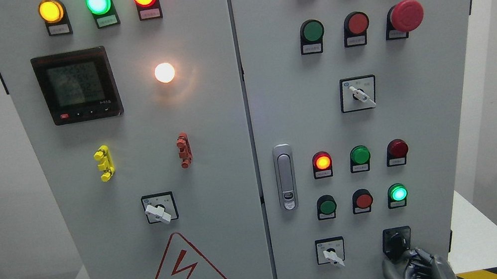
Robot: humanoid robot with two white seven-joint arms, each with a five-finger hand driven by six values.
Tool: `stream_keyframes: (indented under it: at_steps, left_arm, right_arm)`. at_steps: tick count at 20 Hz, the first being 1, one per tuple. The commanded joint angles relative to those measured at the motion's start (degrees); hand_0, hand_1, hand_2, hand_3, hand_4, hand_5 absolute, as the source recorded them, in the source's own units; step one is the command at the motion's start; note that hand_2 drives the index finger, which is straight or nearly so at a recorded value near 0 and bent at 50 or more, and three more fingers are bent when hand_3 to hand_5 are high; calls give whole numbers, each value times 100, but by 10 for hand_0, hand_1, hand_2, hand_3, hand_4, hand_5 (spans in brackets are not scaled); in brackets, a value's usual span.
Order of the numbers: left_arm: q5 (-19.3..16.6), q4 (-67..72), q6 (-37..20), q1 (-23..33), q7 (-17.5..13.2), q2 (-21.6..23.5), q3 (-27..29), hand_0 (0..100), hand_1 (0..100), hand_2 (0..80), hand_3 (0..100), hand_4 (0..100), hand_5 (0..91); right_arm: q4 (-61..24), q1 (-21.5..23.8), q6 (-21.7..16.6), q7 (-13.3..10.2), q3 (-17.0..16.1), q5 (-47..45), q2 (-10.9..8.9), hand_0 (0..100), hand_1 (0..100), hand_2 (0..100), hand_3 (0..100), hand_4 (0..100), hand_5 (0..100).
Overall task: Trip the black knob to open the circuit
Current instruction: 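Keep the right hand on the turned black knob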
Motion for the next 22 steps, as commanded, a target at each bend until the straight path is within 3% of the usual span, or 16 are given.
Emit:
stream_keyframes:
  at_steps: [1, 22]
  left_arm:
    - [26, 0, 1, 0, 2, 5, 0, 120, 389, 0, 0, 0, 0]
    - [26, 0, 1, 0, 2, -4, 0, 120, 389, 0, 0, 0, 0]
  right_arm:
    - [9, -28, -11, -2, -132, 0, -13, 393, 694, 486, 910, 1000, 1000]
    - [9, -28, -20, -2, -238, 0, -39, 393, 687, 482, 903, 998, 1000]
